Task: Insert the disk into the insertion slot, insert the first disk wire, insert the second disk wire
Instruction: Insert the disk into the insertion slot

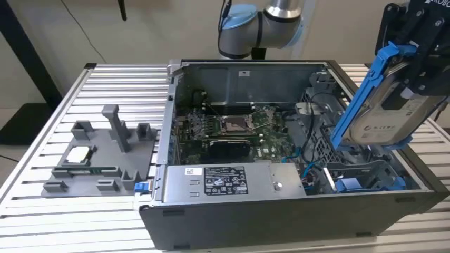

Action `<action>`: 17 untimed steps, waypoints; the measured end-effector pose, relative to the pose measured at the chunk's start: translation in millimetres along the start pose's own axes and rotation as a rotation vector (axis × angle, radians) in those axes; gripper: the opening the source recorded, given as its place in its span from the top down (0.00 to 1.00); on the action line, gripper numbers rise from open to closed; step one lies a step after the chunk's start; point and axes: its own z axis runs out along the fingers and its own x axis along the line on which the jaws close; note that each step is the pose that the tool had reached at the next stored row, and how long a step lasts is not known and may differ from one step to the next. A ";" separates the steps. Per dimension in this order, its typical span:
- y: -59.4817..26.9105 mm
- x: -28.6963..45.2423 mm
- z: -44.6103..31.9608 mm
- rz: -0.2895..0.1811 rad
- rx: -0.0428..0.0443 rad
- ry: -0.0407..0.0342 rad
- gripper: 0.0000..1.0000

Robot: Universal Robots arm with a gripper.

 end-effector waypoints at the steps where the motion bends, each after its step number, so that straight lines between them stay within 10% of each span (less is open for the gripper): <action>1: -1.2 0.0 0.9 0.000 0.0000 0.0000 0.67; 17: -10.5 1.0 19.4 0.000 0.0008 0.0001 0.67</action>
